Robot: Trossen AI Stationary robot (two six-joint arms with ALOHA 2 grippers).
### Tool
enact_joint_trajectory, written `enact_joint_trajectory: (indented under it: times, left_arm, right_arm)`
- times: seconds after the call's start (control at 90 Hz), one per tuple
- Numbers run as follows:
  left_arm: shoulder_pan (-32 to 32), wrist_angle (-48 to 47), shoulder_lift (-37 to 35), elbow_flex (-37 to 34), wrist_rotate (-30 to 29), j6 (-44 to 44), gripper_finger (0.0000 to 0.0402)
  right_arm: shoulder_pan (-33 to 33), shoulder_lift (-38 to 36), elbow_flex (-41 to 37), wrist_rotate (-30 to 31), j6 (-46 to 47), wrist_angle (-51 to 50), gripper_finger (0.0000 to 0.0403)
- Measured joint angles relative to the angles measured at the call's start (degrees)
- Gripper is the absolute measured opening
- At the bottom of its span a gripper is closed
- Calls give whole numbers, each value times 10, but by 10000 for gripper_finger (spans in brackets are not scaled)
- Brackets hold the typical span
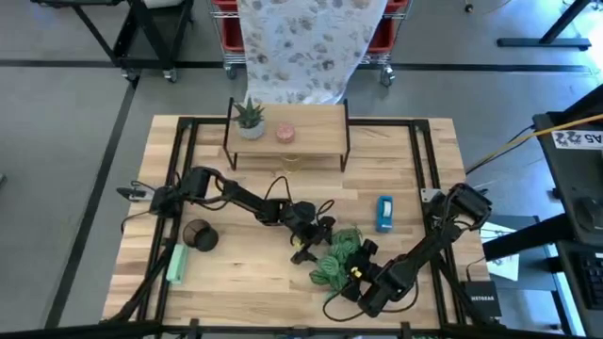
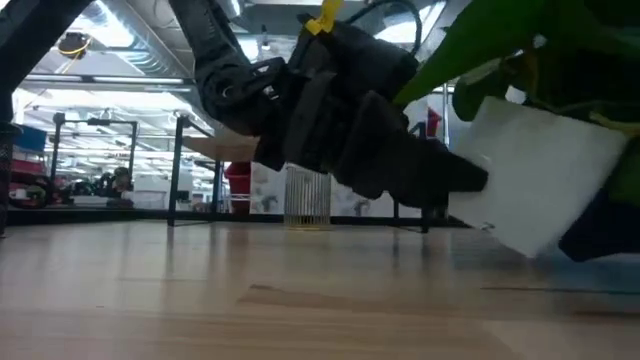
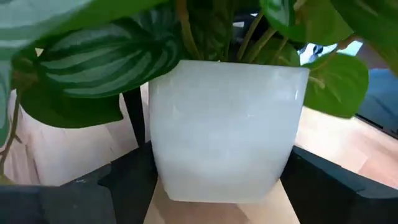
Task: Stock shelves
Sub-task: Put the potted plant on the shelf
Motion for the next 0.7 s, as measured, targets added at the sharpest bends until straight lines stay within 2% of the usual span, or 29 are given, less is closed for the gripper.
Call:
enact_joint_trajectory:
  times: [0.056, 0.422, 0.7]
  left_arm:
    - [0, 0, 0, 0, 3, -2, 263]
    - [7, -5, 0, 0, 18, -49, 263]
    - [27, 13, -9, -21, 23, -85, 263]
  right_arm:
    - [0, 0, 0, 1, 0, 0, 266]
    - [-1, 0, 0, -13, 9, -3, 265]
    - [19, 0, 0, -27, 97, -59, 265]
